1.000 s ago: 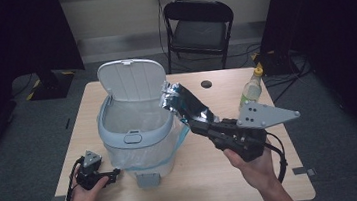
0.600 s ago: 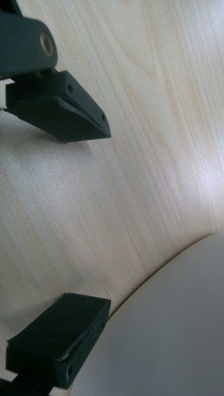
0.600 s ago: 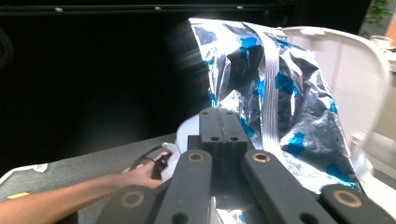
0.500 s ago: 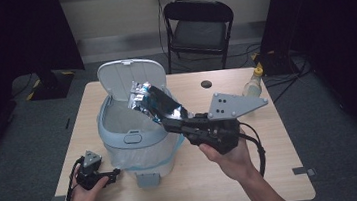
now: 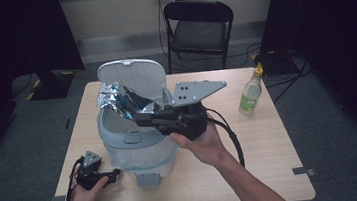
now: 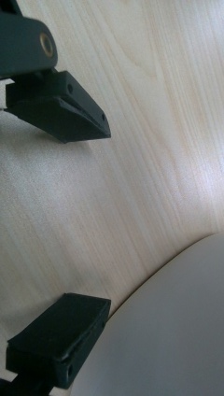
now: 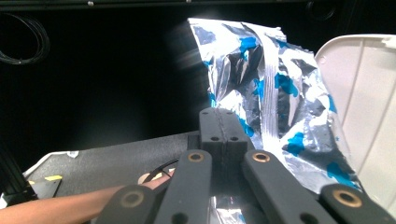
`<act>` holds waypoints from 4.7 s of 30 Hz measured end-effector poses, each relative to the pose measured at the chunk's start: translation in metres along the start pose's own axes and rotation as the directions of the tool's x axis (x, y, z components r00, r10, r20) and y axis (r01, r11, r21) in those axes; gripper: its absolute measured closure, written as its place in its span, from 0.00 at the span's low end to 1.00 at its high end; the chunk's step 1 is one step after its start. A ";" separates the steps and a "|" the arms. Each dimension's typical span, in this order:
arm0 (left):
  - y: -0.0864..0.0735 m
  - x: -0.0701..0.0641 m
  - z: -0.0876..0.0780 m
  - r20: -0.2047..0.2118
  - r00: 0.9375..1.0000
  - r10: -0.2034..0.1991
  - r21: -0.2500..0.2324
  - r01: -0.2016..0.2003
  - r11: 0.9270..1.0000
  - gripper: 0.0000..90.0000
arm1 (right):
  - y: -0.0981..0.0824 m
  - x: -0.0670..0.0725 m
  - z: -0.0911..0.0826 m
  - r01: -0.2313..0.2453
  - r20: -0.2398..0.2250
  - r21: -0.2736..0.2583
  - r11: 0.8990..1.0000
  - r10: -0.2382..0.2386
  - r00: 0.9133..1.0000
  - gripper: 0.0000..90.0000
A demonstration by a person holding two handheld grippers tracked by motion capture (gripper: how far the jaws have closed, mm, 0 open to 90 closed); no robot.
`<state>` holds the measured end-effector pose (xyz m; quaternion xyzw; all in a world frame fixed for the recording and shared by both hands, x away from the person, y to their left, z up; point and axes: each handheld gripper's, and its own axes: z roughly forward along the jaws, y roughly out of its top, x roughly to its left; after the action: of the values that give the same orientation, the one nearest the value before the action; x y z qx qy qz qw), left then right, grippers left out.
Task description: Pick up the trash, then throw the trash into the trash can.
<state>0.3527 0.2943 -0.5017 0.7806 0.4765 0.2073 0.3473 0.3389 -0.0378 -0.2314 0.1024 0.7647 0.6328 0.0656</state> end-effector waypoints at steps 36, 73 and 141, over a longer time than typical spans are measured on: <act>0.000 0.000 0.000 0.000 1.000 0.000 0.001 0.000 1.000 0.17 | -0.022 -0.036 -0.019 -0.072 0.122 0.004 0.997 0.071 0.990 0.69; 0.000 0.001 0.000 0.001 1.000 0.006 0.001 -0.006 1.000 0.16 | -0.136 -0.087 -0.096 -0.272 0.511 0.080 0.959 0.195 0.837 0.36; 0.001 0.002 0.001 0.002 1.000 0.009 0.002 -0.009 1.000 0.16 | -0.277 -0.254 -0.144 -0.539 0.886 0.117 0.834 0.157 0.436 0.25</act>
<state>0.3545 0.2954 -0.5017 0.7832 0.4729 0.2077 0.3462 0.5317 -0.2853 -0.4833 0.5670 0.7009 0.3359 0.2729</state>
